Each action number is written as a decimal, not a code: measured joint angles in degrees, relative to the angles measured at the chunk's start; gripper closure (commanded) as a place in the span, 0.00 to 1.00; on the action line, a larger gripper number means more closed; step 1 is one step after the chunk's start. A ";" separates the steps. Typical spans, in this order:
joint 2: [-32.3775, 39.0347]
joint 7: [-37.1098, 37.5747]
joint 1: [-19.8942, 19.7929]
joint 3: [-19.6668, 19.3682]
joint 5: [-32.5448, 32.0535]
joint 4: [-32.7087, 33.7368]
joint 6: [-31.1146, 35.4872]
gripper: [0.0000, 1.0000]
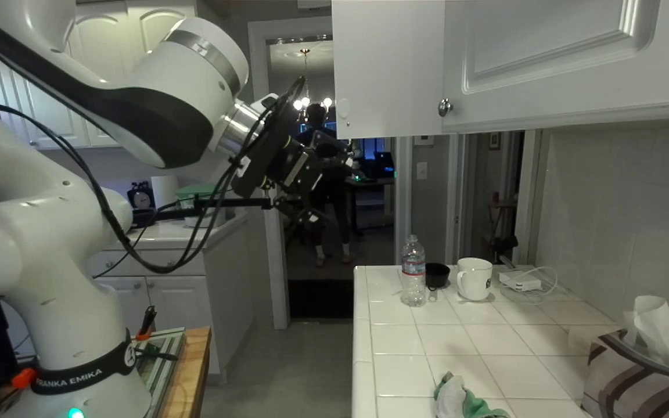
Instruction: Fully close the right part of the cabinet
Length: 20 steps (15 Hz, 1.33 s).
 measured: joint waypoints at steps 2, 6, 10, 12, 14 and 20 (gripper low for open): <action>0.61 3.17 -9.27 4.54 -0.18 -0.93 4.18 0.00; 0.54 15.11 -26.58 16.86 -0.24 -0.66 13.89 0.00; -2.57 30.84 -35.10 23.92 0.06 3.28 21.87 0.00; -4.69 38.41 -36.72 24.56 0.07 6.24 24.68 0.00; -6.28 45.60 -37.80 24.57 0.09 9.88 26.34 0.00; -7.57 62.08 -40.26 25.16 2.05 21.67 24.02 0.00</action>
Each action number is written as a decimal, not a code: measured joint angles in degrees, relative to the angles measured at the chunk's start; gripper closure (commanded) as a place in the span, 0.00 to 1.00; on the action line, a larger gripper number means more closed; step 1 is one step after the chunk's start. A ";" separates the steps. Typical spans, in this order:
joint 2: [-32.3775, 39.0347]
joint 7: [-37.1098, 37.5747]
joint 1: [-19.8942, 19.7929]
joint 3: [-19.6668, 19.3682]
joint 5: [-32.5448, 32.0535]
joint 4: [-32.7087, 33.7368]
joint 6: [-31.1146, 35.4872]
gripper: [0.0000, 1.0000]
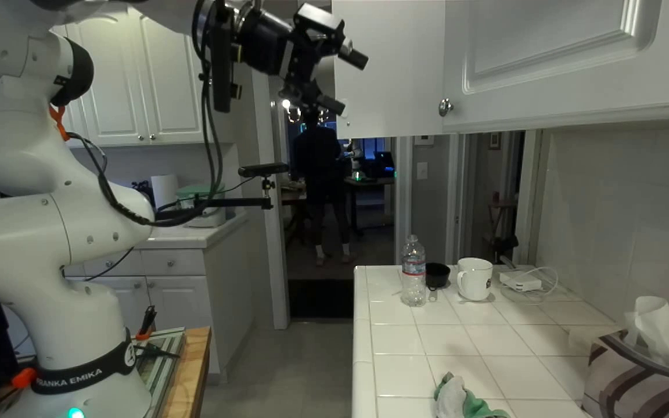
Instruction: Fully close the right part of the cabinet
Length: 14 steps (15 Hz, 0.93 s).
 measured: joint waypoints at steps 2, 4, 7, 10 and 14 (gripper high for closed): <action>0.02 4.07 -1.89 1.10 1.18 3.60 -2.93 0.00; 0.05 4.43 -2.24 1.46 1.19 4.20 -3.20 0.00; 0.20 4.32 -2.10 1.35 1.19 3.66 -3.20 0.00; 0.24 5.90 -3.00 2.05 1.07 3.59 -2.66 0.00; 0.61 20.07 -14.12 12.98 0.92 6.02 2.03 0.00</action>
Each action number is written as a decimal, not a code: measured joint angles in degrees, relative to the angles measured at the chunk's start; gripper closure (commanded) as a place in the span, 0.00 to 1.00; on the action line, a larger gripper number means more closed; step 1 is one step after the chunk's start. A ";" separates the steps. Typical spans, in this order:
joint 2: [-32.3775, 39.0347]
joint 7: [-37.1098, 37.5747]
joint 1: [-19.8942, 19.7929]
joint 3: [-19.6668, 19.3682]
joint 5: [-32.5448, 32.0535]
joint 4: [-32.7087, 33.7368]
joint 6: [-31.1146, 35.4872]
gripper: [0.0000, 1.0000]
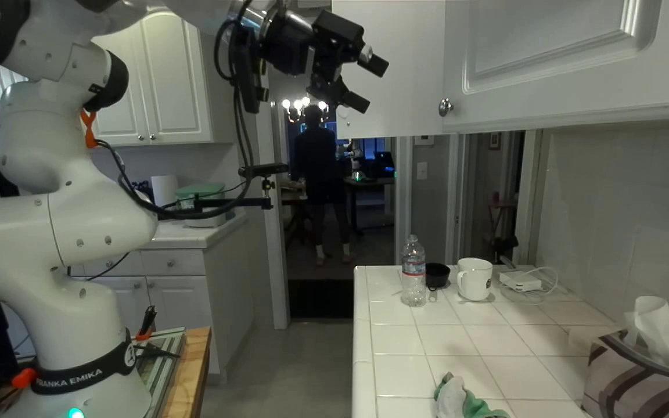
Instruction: Fully close the right part of the cabinet
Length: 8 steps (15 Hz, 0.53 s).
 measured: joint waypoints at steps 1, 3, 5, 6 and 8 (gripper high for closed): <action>0.13 4.07 -2.86 3.13 0.00 1.62 1.29 0.00; 0.14 11.56 -8.00 8.11 -0.01 5.56 3.68 0.00; 0.14 17.40 -11.91 11.05 -0.01 9.89 5.66 0.00; 0.12 20.18 -13.61 11.98 0.00 12.08 6.53 0.00; 0.15 25.55 -16.99 13.61 0.01 16.26 8.12 0.00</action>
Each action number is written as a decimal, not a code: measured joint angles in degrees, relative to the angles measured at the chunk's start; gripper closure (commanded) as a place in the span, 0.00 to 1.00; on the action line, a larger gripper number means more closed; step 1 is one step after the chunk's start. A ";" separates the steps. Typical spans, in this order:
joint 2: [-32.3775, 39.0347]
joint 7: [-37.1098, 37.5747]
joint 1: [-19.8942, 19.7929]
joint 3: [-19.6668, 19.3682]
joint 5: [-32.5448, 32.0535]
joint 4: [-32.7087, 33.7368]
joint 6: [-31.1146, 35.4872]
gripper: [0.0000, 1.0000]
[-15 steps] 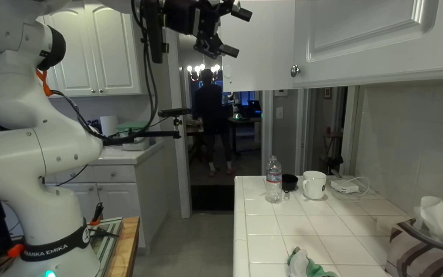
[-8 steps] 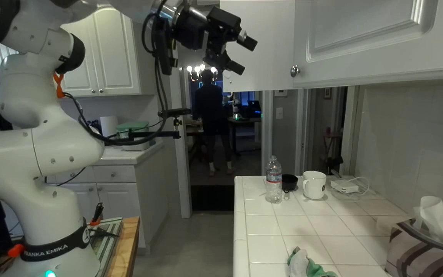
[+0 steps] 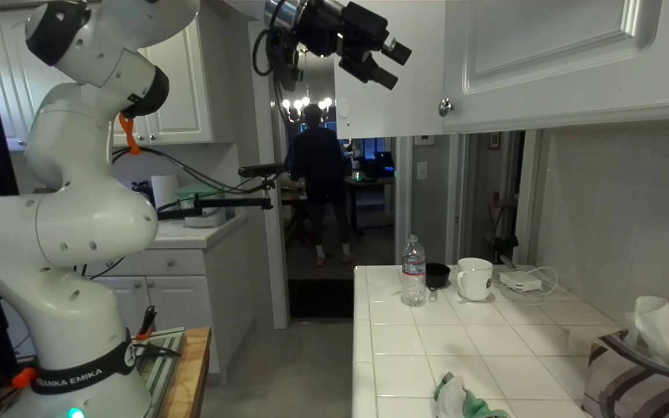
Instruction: Fully close the right part of the cabinet
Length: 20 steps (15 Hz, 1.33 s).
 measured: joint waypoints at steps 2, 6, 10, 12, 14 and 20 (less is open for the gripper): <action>0.55 3.73 -3.17 1.90 0.03 3.89 1.25 0.00; 4.86 6.60 -8.10 7.01 0.26 11.45 2.77 0.00; 10.08 6.70 -13.58 12.99 0.26 18.47 3.04 0.00; 11.86 6.71 -16.74 16.05 0.26 21.40 3.18 0.00; 12.89 6.88 -20.10 19.10 0.32 23.93 3.56 0.00; 12.28 10.34 -30.86 26.76 4.06 31.56 6.24 0.00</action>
